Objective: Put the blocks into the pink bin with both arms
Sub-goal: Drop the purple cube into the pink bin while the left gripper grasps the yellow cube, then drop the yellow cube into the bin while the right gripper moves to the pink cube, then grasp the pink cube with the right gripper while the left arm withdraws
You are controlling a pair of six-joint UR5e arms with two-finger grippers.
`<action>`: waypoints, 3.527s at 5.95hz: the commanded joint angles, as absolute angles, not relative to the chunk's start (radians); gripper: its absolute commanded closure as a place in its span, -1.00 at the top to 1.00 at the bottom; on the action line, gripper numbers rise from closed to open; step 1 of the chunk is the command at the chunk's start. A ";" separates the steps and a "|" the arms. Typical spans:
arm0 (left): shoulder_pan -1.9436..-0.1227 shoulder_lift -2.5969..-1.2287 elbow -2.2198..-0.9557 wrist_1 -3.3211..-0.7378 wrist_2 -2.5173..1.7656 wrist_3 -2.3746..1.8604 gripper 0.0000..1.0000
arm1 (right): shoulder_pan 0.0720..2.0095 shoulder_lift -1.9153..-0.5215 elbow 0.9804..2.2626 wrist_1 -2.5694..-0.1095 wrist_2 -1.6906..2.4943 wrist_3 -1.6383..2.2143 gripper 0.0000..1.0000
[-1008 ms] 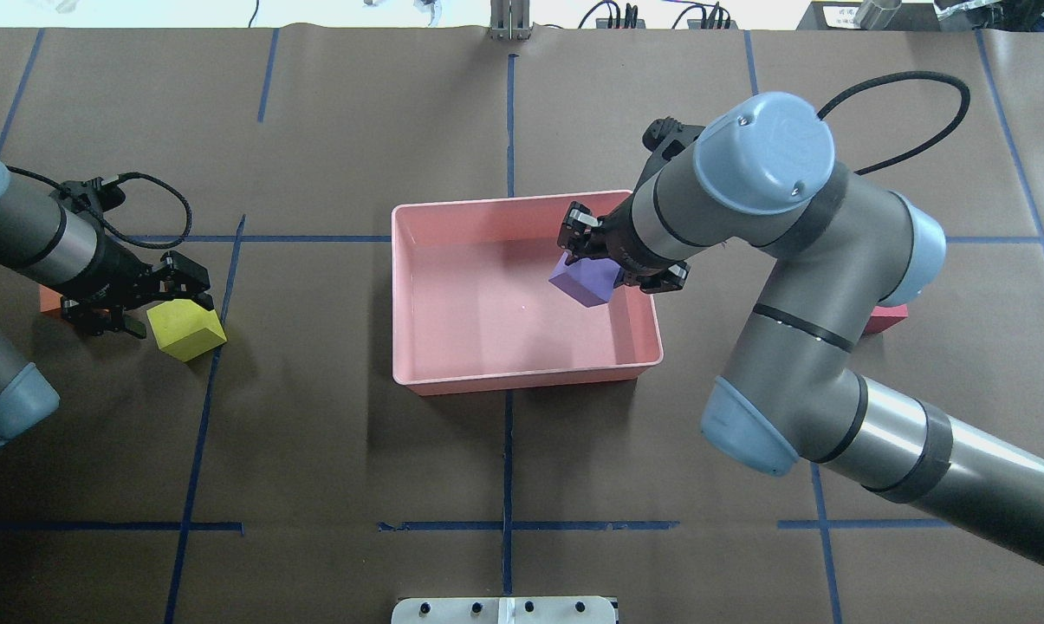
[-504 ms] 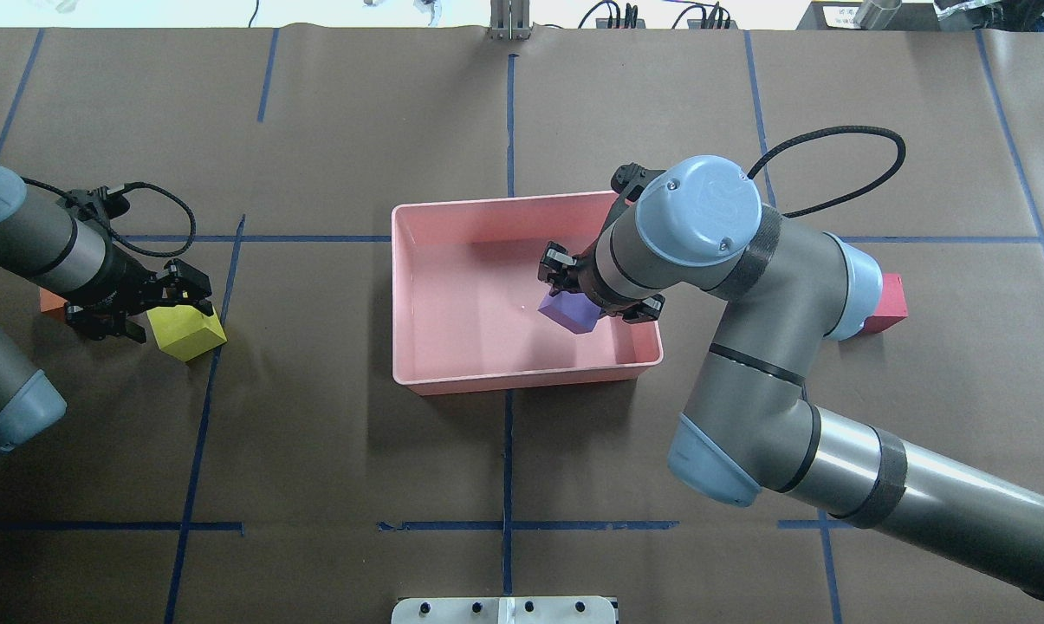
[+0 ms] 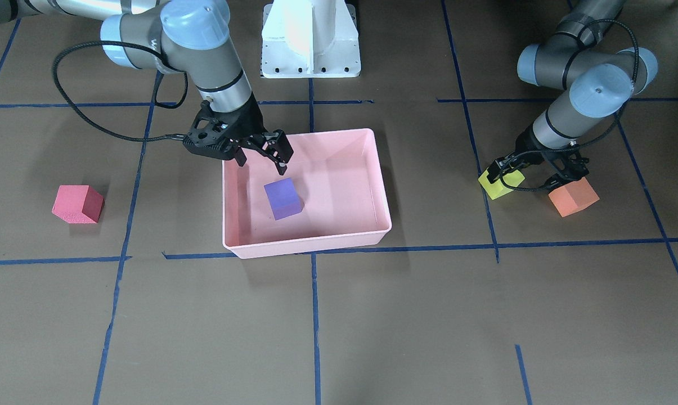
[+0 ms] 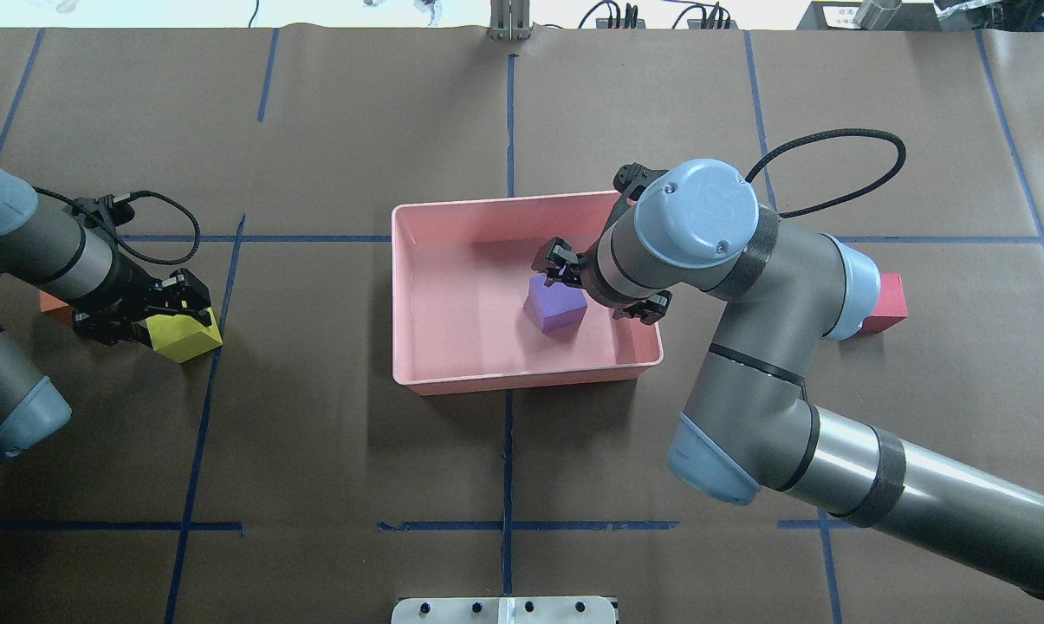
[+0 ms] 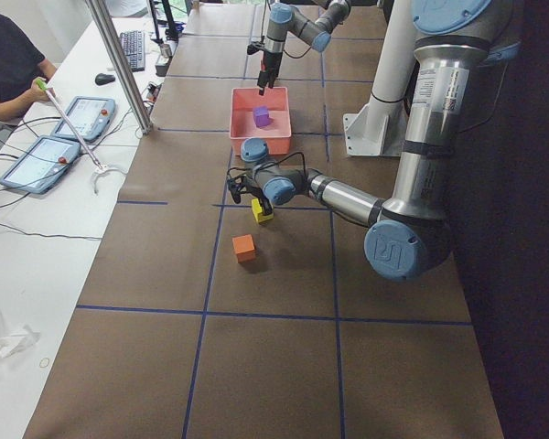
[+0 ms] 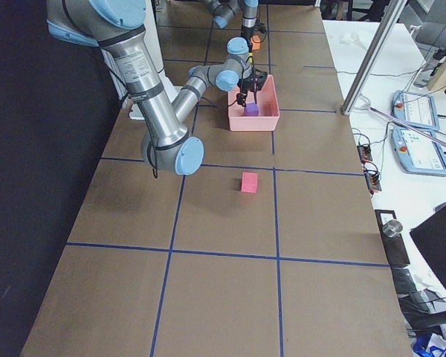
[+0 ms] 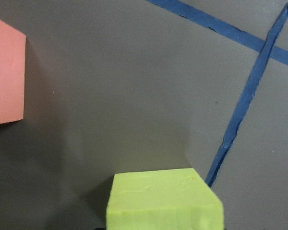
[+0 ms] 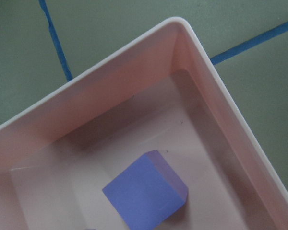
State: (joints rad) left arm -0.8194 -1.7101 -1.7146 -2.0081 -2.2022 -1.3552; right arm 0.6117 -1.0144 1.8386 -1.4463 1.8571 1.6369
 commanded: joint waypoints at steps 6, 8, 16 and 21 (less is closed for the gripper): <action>-0.671 -2.161 -1.752 -2.002 -2.081 -1.724 -0.71 | 0.902 -1.366 1.925 -1.486 1.999 1.108 1.00; -0.603 -2.164 -1.730 -2.000 -2.020 -1.724 0.72 | 0.908 -1.439 1.919 -1.486 2.000 1.043 1.00; -0.601 -2.164 -1.746 -2.000 -1.982 -1.726 1.00 | 0.903 -1.430 1.738 -1.486 2.121 0.664 1.00; -0.618 -2.157 -1.847 -2.000 -1.849 -1.673 1.00 | 0.902 -1.390 1.667 -1.486 2.140 0.685 -0.29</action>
State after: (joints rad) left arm -0.6083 -2.1610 -1.8133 -2.0006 -1.9032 -1.7045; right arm 0.9020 -1.3954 1.6700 -1.4864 2.1311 0.6722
